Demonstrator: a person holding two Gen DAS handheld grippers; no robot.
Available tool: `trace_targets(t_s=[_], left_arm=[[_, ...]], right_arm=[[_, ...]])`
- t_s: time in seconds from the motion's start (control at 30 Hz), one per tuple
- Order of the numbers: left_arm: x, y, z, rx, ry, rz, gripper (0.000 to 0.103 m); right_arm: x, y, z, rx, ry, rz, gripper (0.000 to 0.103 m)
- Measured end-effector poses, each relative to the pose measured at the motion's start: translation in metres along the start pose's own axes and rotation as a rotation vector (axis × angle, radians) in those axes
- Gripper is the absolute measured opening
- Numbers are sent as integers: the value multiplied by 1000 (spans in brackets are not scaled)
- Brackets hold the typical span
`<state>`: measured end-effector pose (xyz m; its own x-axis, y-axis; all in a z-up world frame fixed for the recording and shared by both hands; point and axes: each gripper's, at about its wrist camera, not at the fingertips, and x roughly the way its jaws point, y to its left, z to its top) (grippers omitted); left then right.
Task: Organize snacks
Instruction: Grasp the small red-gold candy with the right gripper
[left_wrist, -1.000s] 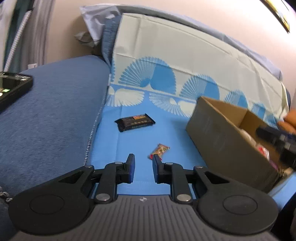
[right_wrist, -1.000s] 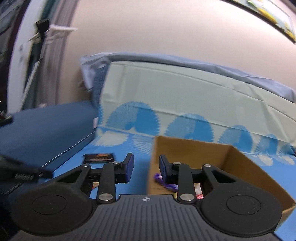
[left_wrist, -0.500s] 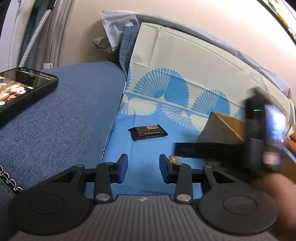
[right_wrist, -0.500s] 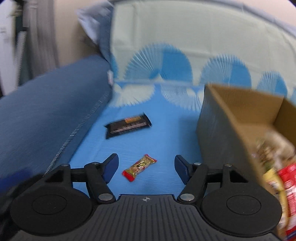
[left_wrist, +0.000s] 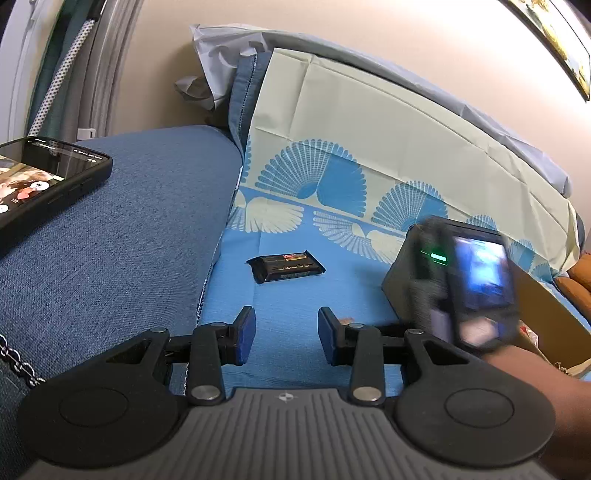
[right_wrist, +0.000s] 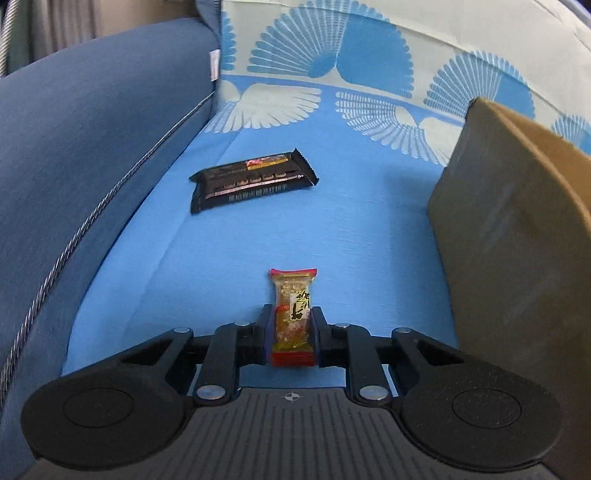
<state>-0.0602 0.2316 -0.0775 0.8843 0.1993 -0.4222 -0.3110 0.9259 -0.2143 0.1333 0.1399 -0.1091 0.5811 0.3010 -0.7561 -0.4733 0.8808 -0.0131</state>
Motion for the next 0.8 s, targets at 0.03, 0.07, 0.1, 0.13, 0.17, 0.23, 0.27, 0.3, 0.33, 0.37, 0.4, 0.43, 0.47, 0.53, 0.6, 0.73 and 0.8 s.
trace_targets(t_s=[0.03,0.07,0.1,0.13,0.17,0.23,0.27,0.3,0.33,0.37,0.4,0.43,0.47,0.53,0.6,0.73,0.8], left_arm=[[0,0,0,0,0,1,41],[0,0,0,0,1,2,41],[1,0,0,0,1,1,41],[0,0,0,0,2,3,41],[0,0,0,0,2,4,41],[0,-1,0,0,3,8,41],[0,-1,0,1,4,10,41],[1,-1,0,2,5,13,41],[1,-1,0,5,6,18,41],[1,-2,0,8,9,23,41],[2,-3,0,10,12,27,41],[3,-4,0,13,16,32,42],[4,-4,0,15,21,35,42],[6,-6,0,25,33,45,42],[8,-7,0,33,44,53,42],[11,-10,0,42,63,62,48],[14,-12,0,52,75,67,51]], right_arm=[[-7,-3,-5,-13,-1,6,20],[-15,-6,-9,-22,-1,17,20],[-23,-9,-13,-36,-1,31,20],[-33,-12,-18,-54,-2,48,20],[-43,-15,-22,-72,-4,65,20],[-67,-21,-31,-104,-12,102,20],[-78,-25,-35,-113,-18,113,20],[-89,-29,-41,-116,-23,122,20],[-98,-31,-45,-118,-21,136,20],[-105,-33,-49,-121,-17,158,20],[-111,-34,-53,-129,-20,179,20],[-116,-34,-58,-137,-27,193,20],[-119,-34,-62,-142,-37,206,20],[-120,-34,-72,-147,-79,208,20],[-114,-37,-82,-126,-97,180,20],[-96,-42,-85,-57,-98,137,20],[-91,-41,-86,-70,-105,149,20]])
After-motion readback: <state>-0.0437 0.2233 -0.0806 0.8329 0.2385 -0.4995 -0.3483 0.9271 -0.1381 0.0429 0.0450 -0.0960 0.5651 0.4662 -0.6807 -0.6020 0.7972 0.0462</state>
